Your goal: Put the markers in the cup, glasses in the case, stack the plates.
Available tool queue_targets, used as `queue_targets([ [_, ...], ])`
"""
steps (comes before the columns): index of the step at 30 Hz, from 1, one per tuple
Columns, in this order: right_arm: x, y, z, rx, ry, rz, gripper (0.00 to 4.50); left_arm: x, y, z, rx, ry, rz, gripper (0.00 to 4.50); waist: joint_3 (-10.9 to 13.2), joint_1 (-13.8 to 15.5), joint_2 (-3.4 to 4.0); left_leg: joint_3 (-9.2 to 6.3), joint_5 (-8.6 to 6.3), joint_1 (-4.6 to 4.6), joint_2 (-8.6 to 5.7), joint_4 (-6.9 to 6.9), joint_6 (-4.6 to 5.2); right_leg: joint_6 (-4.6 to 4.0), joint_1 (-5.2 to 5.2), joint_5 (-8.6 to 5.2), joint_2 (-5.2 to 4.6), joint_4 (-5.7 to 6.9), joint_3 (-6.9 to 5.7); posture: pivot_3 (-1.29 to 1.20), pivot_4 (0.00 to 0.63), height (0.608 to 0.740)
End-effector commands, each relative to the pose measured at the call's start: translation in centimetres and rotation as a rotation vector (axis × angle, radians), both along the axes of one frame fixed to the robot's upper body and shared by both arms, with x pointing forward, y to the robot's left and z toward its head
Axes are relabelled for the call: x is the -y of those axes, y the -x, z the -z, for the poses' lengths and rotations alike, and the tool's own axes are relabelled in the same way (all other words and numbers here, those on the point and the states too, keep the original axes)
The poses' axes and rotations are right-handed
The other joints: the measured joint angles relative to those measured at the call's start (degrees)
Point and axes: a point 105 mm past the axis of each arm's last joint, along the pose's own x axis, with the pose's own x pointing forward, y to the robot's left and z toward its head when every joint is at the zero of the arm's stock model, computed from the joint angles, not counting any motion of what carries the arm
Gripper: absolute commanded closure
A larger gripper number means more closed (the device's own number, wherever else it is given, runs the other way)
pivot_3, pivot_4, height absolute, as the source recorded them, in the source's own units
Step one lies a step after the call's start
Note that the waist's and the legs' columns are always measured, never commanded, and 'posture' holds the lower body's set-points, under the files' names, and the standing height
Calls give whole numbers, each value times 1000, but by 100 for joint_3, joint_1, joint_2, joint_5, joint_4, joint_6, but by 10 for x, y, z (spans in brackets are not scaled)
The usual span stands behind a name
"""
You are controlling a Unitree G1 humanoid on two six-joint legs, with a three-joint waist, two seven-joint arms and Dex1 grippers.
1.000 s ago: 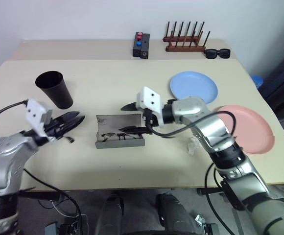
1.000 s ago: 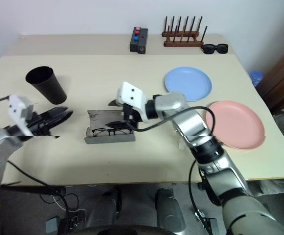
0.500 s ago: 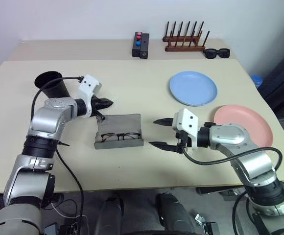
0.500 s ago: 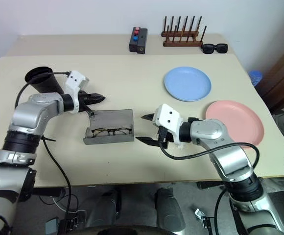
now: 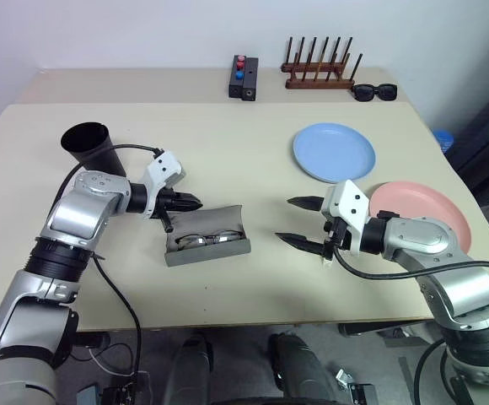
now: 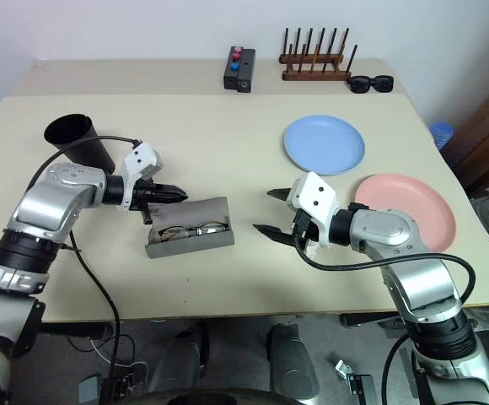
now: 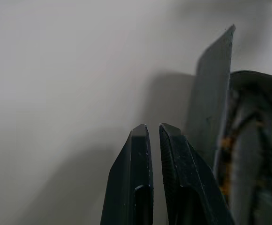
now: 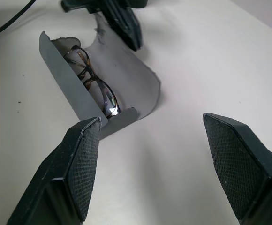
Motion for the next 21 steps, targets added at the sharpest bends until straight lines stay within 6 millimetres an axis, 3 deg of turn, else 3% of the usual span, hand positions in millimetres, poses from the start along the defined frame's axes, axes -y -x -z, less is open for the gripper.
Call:
queue_targets([
  [1, 0, -5, -9, 50, 0, 6, 982, 7, 21, -13, 42, 34, 90, 4147, 0, -4, 0, 0, 0, 0, 0, 1, 0, 0, 1, 0, 0, 0, 0, 0, 150, 740],
  [6, 6, -22, -7, 62, 10, 75, 982, 14, 53, -2, 18, 30, 167, 4147, 0, 3, 1, 0, 0, 1, 0, 0, 1, 0, 1, 0, -1, 1, -1, 0, 150, 740],
  [9, 12, -33, -8, 73, 20, 132, 982, 10, 62, 8, 31, -14, 179, 4147, 0, 1, 1, 1, 0, 1, 0, 11, 1, -2, 4, 0, -2, 1, 1, 0, 150, 740],
  [17, 54, -89, -4, 152, 187, 427, 982, -11, 57, 5, 151, 12, 50, 4147, 1, -7, 3, 4, 0, 4, 0, 9, 1, -5, 4, 1, -6, -1, 0, 0, 150, 740],
  [21, 64, -101, 5, 201, 293, 450, 982, -17, 52, -14, 246, 138, -40, 4147, 2, 6, 4, 7, -1, 2, -1, 3, 2, -4, 1, 1, -6, -5, 1, 0, 150, 740],
])
